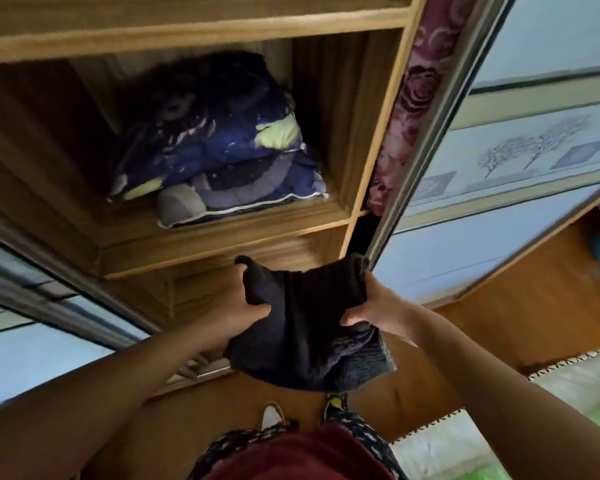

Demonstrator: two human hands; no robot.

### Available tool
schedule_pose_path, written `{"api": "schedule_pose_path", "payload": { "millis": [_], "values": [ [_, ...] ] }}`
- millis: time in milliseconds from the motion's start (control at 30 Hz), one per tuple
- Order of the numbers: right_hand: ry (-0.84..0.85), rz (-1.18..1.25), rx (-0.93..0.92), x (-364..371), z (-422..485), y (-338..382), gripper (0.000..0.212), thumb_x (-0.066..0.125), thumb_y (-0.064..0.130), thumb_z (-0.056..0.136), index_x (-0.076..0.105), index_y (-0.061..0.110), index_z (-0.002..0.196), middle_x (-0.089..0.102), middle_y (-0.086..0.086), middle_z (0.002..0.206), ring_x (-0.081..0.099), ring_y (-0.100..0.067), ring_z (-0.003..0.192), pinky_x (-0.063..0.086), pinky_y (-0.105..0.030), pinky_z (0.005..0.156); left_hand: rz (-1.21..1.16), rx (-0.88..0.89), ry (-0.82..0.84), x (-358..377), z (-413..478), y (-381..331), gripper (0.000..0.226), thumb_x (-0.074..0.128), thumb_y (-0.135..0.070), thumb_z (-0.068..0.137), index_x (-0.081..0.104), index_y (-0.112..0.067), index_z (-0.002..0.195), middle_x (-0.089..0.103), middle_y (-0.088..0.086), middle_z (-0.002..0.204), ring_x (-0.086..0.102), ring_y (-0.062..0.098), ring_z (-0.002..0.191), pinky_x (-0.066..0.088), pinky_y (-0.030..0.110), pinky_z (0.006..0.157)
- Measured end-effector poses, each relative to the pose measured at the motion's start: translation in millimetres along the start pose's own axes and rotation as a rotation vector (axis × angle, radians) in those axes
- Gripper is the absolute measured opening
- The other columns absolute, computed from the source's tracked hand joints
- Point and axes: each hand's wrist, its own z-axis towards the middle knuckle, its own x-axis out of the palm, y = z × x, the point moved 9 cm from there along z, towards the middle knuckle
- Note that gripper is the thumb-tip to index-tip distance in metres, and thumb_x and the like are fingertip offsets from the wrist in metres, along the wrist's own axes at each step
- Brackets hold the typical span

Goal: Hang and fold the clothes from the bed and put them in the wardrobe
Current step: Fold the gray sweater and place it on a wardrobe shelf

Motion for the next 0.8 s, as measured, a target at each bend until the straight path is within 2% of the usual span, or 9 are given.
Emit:
{"api": "schedule_pose_path", "payload": {
  "millis": [100,167,267,367,467,600,667,733,800],
  "values": [
    [-0.012,-0.040,-0.096,8.2,-0.5,47.0,0.089,0.078,0.021,0.055,0.045,0.016,0.137,0.067,-0.013,0.114,0.065,-0.031,0.105,0.055,-0.047,0.093,-0.022,-0.058,-0.036,-39.9,-11.4,11.6,0.102,0.081,-0.031,0.081,0.014,-0.018,0.156,0.041,0.009,0.152,0.043,0.026,0.136,0.034,0.028,0.101],
    [-0.009,-0.057,-0.157,7.2,-5.5,76.0,0.078,0.079,0.021,0.061,0.050,0.020,0.133,0.070,-0.008,0.110,0.068,-0.027,0.102,0.056,-0.048,0.094,-0.032,-0.081,-0.037,-68.1,-20.1,9.6,0.101,0.080,-0.038,0.079,0.016,-0.022,0.155,0.045,0.006,0.148,0.049,0.026,0.132,0.037,0.029,0.099],
    [-0.011,-0.043,-0.264,-2.4,-18.8,120.8,0.048,0.077,0.011,0.077,0.057,0.026,0.119,0.074,0.000,0.101,0.072,-0.018,0.090,0.059,-0.037,0.083,-0.046,-0.044,-0.084,-118.9,-34.4,-10.6,0.100,0.080,-0.049,0.067,0.031,-0.017,0.149,0.051,0.006,0.145,0.052,0.023,0.130,0.043,0.039,0.109],
    [-0.001,-0.019,-0.383,-16.8,-42.4,172.4,0.039,0.075,0.013,0.081,0.059,0.032,0.112,0.075,0.010,0.093,0.073,-0.007,0.080,0.056,-0.023,0.066,-0.080,-0.015,-0.124,-168.5,-55.3,-40.0,0.114,0.079,-0.055,0.056,0.031,-0.014,0.150,0.055,0.006,0.141,0.056,0.023,0.127,0.047,0.043,0.108],
    [0.028,0.000,-0.449,-28.1,-71.2,219.7,0.043,0.074,0.025,0.077,0.055,0.037,0.114,0.075,0.016,0.089,0.073,-0.006,0.079,0.055,-0.020,0.062,-0.126,-0.007,-0.144,-211.8,-76.9,-66.5,0.098,0.086,-0.038,0.075,0.027,-0.019,0.150,0.056,0.006,0.139,0.059,0.024,0.121,0.051,0.046,0.104],
    [-0.062,0.018,-0.514,-48.3,-108.1,271.1,0.078,0.070,0.043,0.062,0.039,0.037,0.133,0.069,0.004,0.111,0.070,-0.019,0.096,0.058,-0.039,0.083,-0.053,0.017,-0.178,-265.3,-111.8,-109.9,0.098,0.082,-0.047,0.079,0.019,-0.031,0.153,0.057,0.000,0.134,0.065,0.022,0.111,0.059,0.044,0.090],
    [-0.082,0.006,-0.562,-56.8,-129.5,294.6,0.090,0.069,0.048,0.060,0.027,0.049,0.139,0.062,0.009,0.114,0.066,-0.017,0.099,0.056,-0.035,0.078,-0.052,0.030,-0.182,-285.2,-131.3,-129.9,0.096,0.080,-0.050,0.080,0.016,-0.041,0.151,0.056,-0.002,0.133,0.067,0.021,0.106,0.062,0.042,0.082],
    [-0.078,0.000,-0.617,-64.3,-150.2,317.5,0.091,0.069,0.048,0.060,0.022,0.059,0.138,0.057,0.014,0.117,0.065,-0.016,0.100,0.053,-0.030,0.074,-0.072,0.043,-0.204,-304.1,-147.8,-145.9,0.088,0.079,-0.050,0.080,0.020,-0.050,0.145,0.057,-0.003,0.130,0.068,0.021,0.104,0.063,0.041,0.078],
    [-0.076,-0.014,-0.666,-70.5,-166.0,335.4,0.081,0.069,0.046,0.062,0.032,0.063,0.132,0.057,0.013,0.120,0.064,-0.017,0.103,0.052,-0.032,0.077,-0.098,0.060,-0.219,-319.0,-159.1,-159.1,0.076,0.079,-0.050,0.080,0.027,-0.056,0.136,0.055,-0.006,0.129,0.067,0.021,0.104,0.064,0.040,0.071]
  ]
}}
